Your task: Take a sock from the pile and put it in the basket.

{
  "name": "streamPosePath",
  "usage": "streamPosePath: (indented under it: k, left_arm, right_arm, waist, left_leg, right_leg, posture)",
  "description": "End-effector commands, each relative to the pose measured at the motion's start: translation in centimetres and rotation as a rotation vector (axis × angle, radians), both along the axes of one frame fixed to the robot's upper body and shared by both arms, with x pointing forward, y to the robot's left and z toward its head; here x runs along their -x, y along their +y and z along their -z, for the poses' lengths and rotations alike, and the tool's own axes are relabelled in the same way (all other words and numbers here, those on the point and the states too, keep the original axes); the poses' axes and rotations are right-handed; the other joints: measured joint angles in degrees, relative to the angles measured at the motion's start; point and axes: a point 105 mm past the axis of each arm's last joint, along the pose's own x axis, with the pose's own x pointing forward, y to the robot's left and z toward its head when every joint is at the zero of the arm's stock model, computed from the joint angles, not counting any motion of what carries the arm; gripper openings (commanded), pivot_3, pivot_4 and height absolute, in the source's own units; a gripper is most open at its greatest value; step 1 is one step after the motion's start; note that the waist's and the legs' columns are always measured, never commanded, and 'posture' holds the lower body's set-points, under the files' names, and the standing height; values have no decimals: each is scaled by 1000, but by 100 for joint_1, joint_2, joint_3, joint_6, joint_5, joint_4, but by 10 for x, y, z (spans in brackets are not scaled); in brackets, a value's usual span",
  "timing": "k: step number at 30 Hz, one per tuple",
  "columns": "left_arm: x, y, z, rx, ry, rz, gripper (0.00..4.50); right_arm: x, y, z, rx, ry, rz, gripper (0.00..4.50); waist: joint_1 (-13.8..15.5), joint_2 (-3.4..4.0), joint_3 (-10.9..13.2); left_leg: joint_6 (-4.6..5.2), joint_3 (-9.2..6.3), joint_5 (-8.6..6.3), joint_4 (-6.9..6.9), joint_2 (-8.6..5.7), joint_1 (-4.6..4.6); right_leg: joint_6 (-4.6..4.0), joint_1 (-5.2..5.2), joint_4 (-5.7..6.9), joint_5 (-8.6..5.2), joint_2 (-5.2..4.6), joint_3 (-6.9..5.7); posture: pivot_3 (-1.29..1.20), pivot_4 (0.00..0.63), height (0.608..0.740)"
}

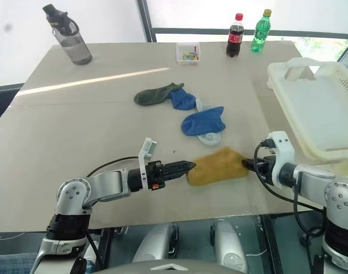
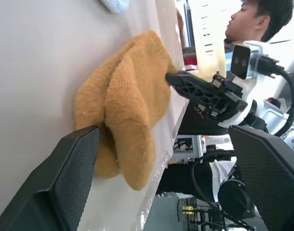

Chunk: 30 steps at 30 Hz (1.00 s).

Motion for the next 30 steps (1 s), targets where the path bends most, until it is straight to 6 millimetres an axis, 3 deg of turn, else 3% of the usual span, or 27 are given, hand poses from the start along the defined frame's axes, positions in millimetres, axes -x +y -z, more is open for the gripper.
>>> streamPosePath:
  k: [1, 5, 8, 11, 15, 22, 26, 30]
  left_arm:
    - [5, -3, -13, 29, -49, 26, 4500]
    - [9, 0, -23, 3, -164, 64, 4500]
    - [14, 4, -28, -27, -251, 101, 4500]
    - [13, 11, -25, -84, -331, 107, 4500]
    - [4, 20, -20, -165, -450, 97, 4500]
    - [9, 23, -4, -249, -669, 155, 4500]
    - [11, 27, 9, -305, -701, 190, 4500]
    - [9, 29, 19, -345, -718, 202, 4500]
  right_arm:
    - [0, -7, -17, 18, -92, -21, 1807]
    - [-1, -6, -38, 25, -221, -87, 1807]
    - [5, 10, -56, 8, -348, -205, 1807]
    - [10, 25, -60, 3, -426, -292, 1807]
    - [8, 37, -42, 61, -459, -347, 1807]
    - [4, 32, 3, 251, -461, -413, 1807]
    - [7, 28, 27, 294, -392, -429, 1807]
    - [7, 29, 37, 310, -360, -427, 1807]
  waist:
    - [4, 0, 0]
    - [1, -1, 1]
    - [-5, -1, 1]
    - [-5, -1, 2]
    - [1, -2, 2]
    - [5, -2, 2]
    - [10, -2, 3]
    - [8, -6, 0]
  left_leg:
    - [0, 1, 0, 0, 0, 0]
    - [0, 1, 0, 0, 0, -3]
    - [0, 4, 0, -8, 0, -1]
    - [0, 3, 0, -17, 3, 3]
    - [0, 6, 0, -20, 3, 2]
    - [-1, 19, 0, -22, 2, 0]
    - [-1, 13, 0, -26, 6, 1]
    - [0, 16, 0, -25, 7, 9]
  right_leg:
    - [0, 0, 0, 0, 0, 0]
    - [1, 0, -7, 0, 0, -1]
    - [2, -1, -9, -2, 2, 0]
    - [16, 0, -15, -11, 4, -1]
    - [15, -1, -21, -11, 3, 0]
    - [-1, -3, -32, -2, -5, 7]
    - [-1, -4, -31, -2, -3, 2]
    - [17, 2, -29, -12, -2, 3]
  posture:
    - [0, 150, 740]
    - [0, 150, 740]
    - [0, 150, 740]
    - [0, 150, 740]
    - [0, 150, 740]
    - [0, 150, 740]
    - [0, 150, 740]
    - [0, 150, 740]
